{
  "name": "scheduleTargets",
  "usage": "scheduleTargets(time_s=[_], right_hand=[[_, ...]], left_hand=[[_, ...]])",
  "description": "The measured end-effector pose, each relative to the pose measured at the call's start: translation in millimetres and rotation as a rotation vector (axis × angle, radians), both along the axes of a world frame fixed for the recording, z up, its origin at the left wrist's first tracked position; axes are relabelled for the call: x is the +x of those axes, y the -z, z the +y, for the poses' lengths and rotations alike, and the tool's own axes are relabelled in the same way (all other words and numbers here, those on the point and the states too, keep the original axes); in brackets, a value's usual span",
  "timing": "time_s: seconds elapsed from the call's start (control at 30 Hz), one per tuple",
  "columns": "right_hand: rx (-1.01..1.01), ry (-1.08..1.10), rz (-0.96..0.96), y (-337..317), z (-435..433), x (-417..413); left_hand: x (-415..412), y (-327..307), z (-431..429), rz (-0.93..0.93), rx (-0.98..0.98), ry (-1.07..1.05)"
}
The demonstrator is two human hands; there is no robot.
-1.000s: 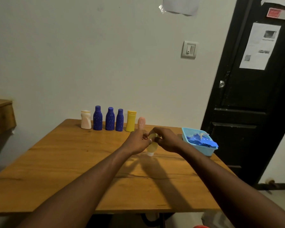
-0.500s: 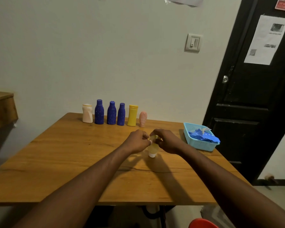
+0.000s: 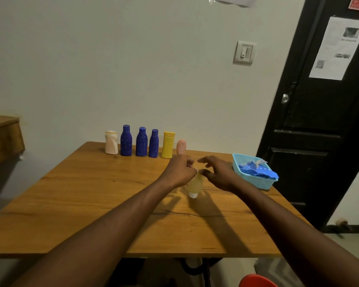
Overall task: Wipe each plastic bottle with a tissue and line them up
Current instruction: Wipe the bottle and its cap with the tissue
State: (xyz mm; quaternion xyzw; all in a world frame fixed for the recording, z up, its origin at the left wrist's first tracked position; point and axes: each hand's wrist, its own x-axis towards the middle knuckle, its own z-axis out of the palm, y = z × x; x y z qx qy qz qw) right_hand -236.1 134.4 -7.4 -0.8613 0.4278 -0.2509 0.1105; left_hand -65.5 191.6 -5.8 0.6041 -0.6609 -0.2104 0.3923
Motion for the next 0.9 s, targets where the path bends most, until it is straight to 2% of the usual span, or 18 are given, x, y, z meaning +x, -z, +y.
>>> scheduleTargets(time_s=[0.23, 0.47, 0.67, 0.9], right_hand=[[-0.064, 0.105, -0.109, -18, -17, -51], [-0.085, 0.362, -0.15, -19, -53, -113], [-0.035, 0.472, -0.095, -8, -94, -165], [0.018, 0.424, 0.107, 10, -144, -186]], left_hand=[[-44, -25, -13, -0.018, -0.141, 0.113], [-94, -30, -47, -0.082, -0.156, 0.196], [-130, -9, -90, -0.125, -0.086, 0.252], [-162, 17, -133, -0.242, -0.016, 0.325]])
